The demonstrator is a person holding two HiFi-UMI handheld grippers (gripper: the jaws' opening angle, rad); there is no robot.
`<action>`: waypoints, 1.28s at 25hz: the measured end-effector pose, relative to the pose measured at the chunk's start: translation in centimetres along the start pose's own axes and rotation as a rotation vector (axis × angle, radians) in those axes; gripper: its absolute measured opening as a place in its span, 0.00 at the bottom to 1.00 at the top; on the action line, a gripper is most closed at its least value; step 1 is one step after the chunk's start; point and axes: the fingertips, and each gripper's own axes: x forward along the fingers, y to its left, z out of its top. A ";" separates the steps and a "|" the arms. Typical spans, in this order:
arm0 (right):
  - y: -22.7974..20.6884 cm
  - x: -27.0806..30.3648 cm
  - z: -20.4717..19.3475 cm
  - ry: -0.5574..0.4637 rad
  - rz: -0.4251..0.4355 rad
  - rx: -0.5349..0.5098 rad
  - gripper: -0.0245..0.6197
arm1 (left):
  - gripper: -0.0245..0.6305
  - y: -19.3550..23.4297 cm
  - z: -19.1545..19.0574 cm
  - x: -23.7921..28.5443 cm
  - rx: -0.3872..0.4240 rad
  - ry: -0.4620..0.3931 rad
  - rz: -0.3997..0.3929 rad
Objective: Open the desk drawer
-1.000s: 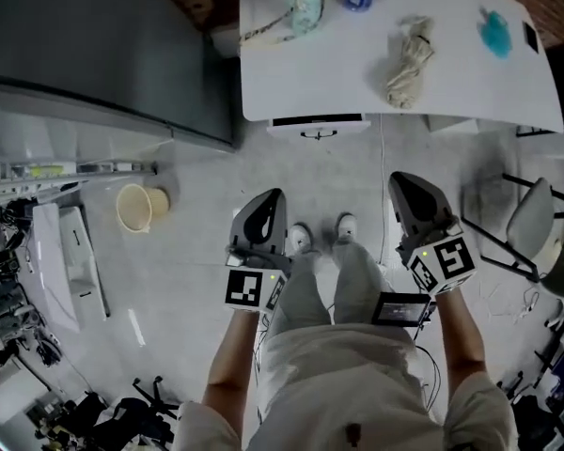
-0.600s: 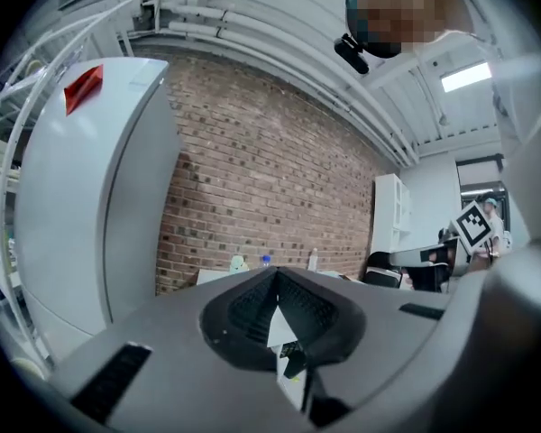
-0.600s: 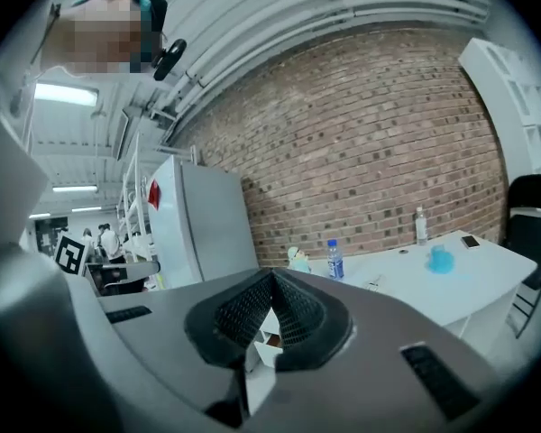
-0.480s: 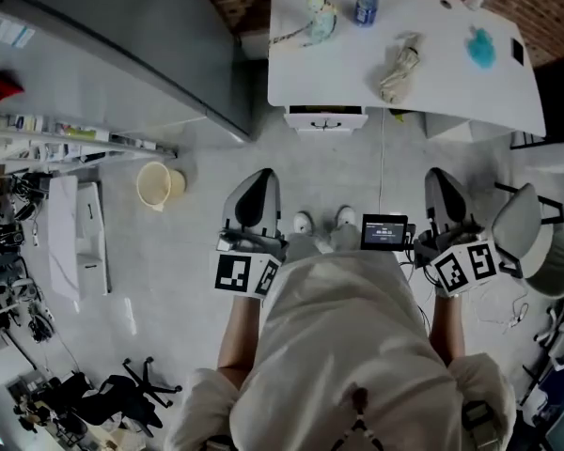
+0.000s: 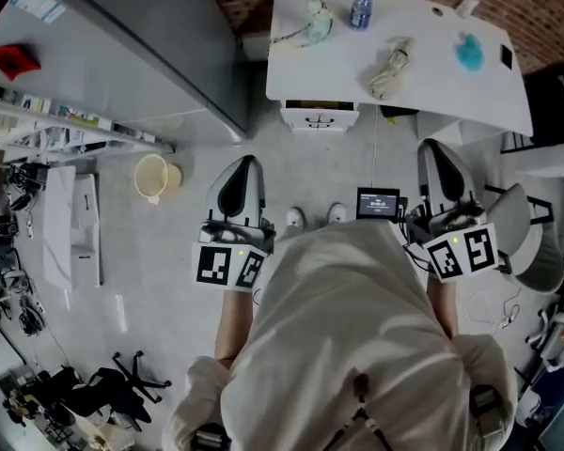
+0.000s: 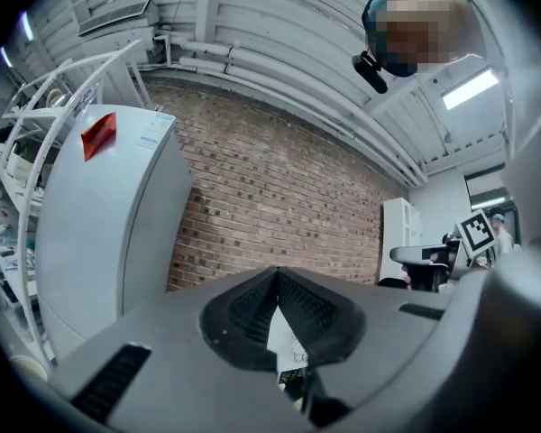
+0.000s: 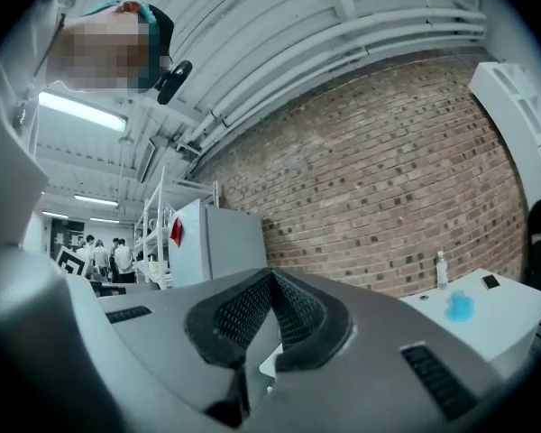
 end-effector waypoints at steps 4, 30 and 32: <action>1.1 -0.2 0.2 -0.002 0.021 -0.015 0.08 | 0.05 -0.3 0.2 -0.1 -0.021 0.008 -0.021; -0.8 -2.1 -2.1 0.062 0.004 -0.001 0.08 | 0.05 -4.9 -1.2 1.9 0.009 0.041 -0.079; -1.2 -2.2 -2.2 0.063 0.003 -0.002 0.08 | 0.05 -5.1 -1.4 2.0 0.011 0.040 -0.077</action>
